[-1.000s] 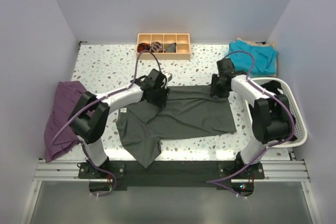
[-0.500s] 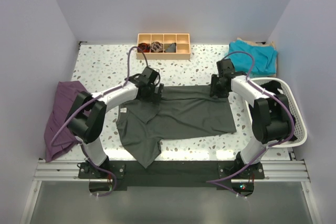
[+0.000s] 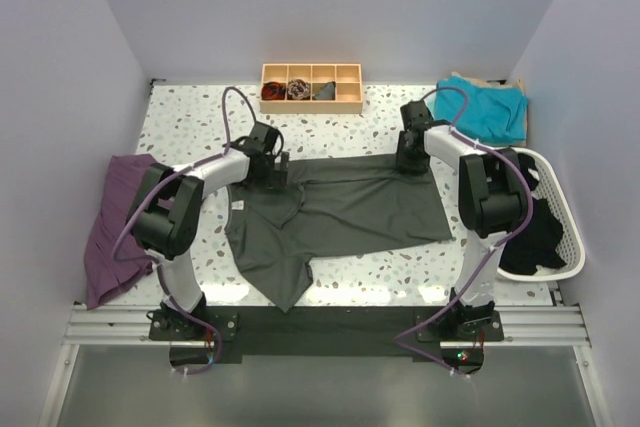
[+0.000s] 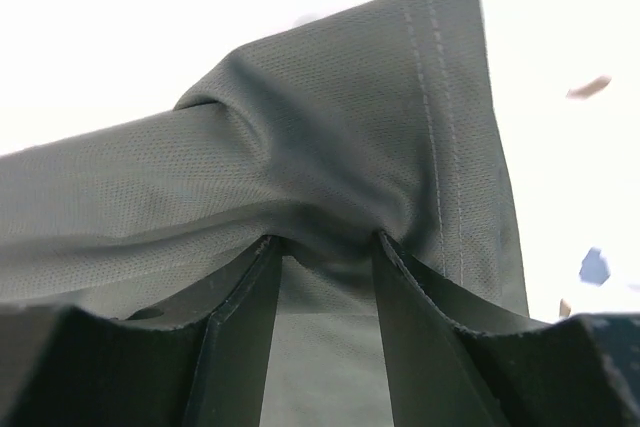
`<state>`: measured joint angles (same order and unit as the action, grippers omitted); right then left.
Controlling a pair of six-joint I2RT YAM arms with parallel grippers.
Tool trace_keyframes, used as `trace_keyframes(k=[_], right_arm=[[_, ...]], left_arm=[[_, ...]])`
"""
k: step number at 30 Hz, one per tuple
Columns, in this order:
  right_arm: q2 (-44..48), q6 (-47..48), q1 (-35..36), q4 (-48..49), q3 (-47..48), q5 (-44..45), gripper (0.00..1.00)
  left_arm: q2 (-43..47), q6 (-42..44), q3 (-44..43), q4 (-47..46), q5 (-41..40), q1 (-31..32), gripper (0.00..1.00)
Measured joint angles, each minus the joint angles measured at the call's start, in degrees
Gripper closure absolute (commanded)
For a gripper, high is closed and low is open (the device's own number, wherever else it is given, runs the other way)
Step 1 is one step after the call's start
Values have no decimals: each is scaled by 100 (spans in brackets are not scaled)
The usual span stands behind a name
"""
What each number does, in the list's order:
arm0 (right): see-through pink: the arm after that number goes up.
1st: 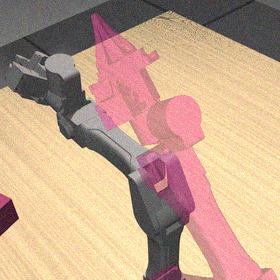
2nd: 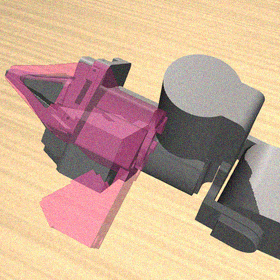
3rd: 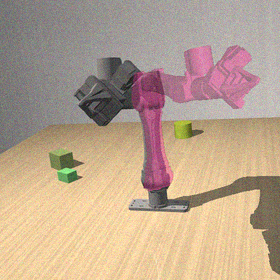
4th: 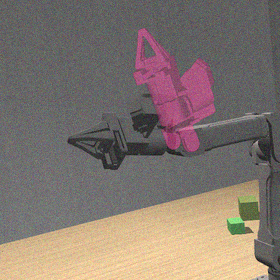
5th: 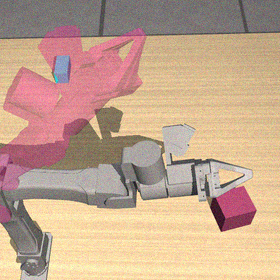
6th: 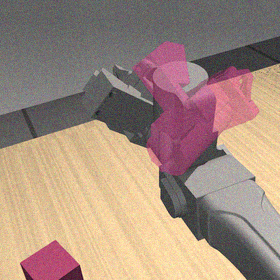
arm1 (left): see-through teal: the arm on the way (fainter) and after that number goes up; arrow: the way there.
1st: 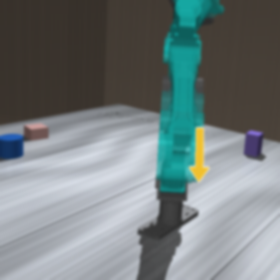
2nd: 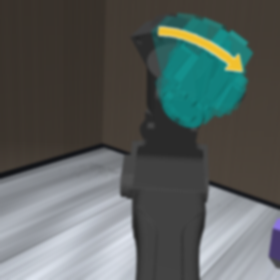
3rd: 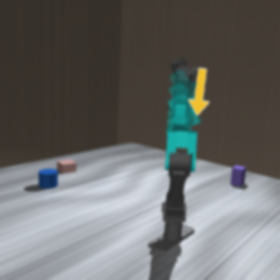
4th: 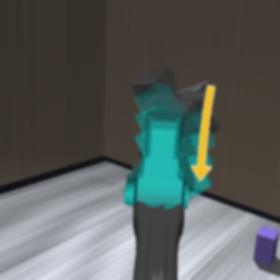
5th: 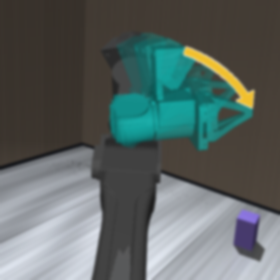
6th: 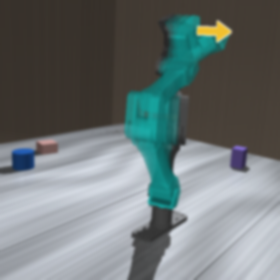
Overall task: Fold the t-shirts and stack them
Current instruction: Fold the flattened tshirt in 1/3 of the way
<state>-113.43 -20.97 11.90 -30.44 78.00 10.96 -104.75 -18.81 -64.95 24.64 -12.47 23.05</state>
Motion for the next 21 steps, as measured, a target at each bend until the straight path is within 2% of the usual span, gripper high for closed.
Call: trace_keyframes(k=[5,10,15,21], right_arm=[[-374,-72,-107,-55,542,240,53],[-450,-140,-216,-35,645,289,53],[-306,-118,-243,249,387,186,53],[234,-28,-334,481,-236,-199,50]], left_arm=[[-358,199,-448,-118,-37,-238,0],[-861,466,-1126,-177,-203,-463,0],[-1215,713,-1646,-190,-258,-527,0],[-1075,903,-1609,-188,-96,-531,0]])
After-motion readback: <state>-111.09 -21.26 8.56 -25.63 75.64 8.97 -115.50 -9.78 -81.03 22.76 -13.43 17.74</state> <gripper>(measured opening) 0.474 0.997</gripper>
